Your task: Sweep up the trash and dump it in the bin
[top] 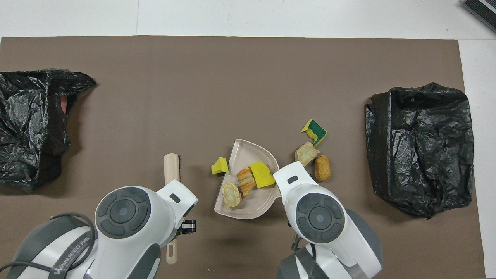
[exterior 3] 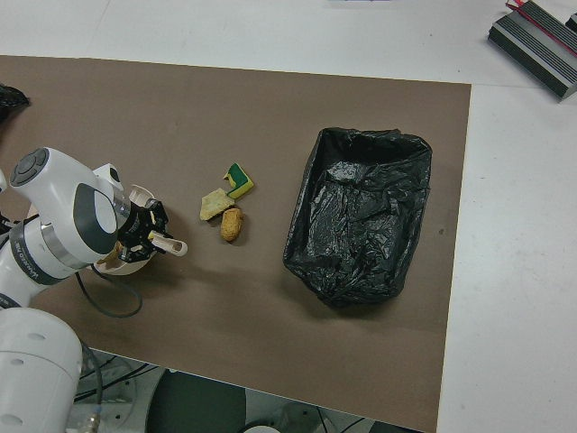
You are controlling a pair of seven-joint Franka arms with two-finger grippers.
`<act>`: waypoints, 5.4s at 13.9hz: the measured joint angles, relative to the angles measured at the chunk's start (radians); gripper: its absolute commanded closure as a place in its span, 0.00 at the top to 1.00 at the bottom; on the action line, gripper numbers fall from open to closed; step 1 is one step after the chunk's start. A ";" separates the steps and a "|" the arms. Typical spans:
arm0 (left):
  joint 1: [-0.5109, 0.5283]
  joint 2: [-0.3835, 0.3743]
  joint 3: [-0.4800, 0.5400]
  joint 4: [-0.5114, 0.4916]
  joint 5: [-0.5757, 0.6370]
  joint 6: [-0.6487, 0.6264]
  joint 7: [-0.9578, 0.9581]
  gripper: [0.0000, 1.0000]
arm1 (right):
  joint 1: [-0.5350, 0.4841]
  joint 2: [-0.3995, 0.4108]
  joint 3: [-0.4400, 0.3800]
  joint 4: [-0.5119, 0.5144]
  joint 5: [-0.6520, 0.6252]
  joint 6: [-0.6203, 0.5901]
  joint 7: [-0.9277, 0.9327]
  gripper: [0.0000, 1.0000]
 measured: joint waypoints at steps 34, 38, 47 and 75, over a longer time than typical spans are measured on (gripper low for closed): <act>-0.151 -0.030 -0.120 -0.013 -0.026 -0.008 -0.213 0.00 | -0.004 -0.056 -0.448 0.204 0.053 -0.201 -0.255 0.00; -0.178 -0.034 -0.197 -0.054 -0.094 0.071 -0.279 0.00 | -0.016 -0.045 -0.719 0.267 0.047 -0.207 -0.529 0.00; -0.184 -0.035 -0.305 -0.162 -0.202 0.243 -0.345 0.57 | -0.011 -0.008 -0.924 0.334 -0.302 -0.161 -0.864 0.00; -0.145 0.227 0.595 0.747 0.194 -0.286 0.577 1.00 | 0.009 -0.084 -0.680 0.290 -0.845 -0.287 -0.962 0.00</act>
